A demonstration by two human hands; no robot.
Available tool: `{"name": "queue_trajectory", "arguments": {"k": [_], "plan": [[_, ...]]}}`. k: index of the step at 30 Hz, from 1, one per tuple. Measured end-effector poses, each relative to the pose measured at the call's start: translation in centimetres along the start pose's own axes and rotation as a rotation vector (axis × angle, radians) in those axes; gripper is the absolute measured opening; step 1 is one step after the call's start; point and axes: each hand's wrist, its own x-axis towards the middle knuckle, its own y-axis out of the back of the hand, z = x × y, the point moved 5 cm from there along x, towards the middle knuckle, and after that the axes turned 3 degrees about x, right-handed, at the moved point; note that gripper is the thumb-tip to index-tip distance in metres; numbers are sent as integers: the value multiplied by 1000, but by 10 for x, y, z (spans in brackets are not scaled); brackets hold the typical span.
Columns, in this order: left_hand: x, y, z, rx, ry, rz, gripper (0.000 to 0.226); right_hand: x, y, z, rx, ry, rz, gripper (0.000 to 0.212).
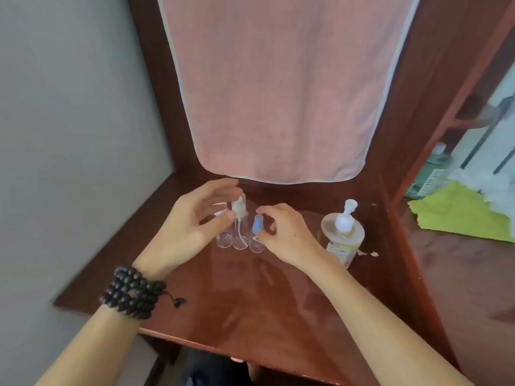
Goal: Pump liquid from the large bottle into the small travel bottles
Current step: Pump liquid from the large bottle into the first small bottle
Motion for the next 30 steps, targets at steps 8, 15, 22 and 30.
{"name": "queue_trajectory", "arguments": {"k": [8, 15, 22, 30], "plan": [[4, -2, -11, -84, 2, 89, 31, 0, 24, -11, -33, 9, 93, 6], [21, -69, 7, 289, -39, 0, 42, -42, 111, -32, 164, 75, 266, 10], [41, -99, 26, 318, -95, 49, 39, -60, 137, -17, 150, 61, 279, 18], [46, -113, 28, 377, -139, -102, 23, -63, 144, -8, 26, 152, 163, 4]]}}
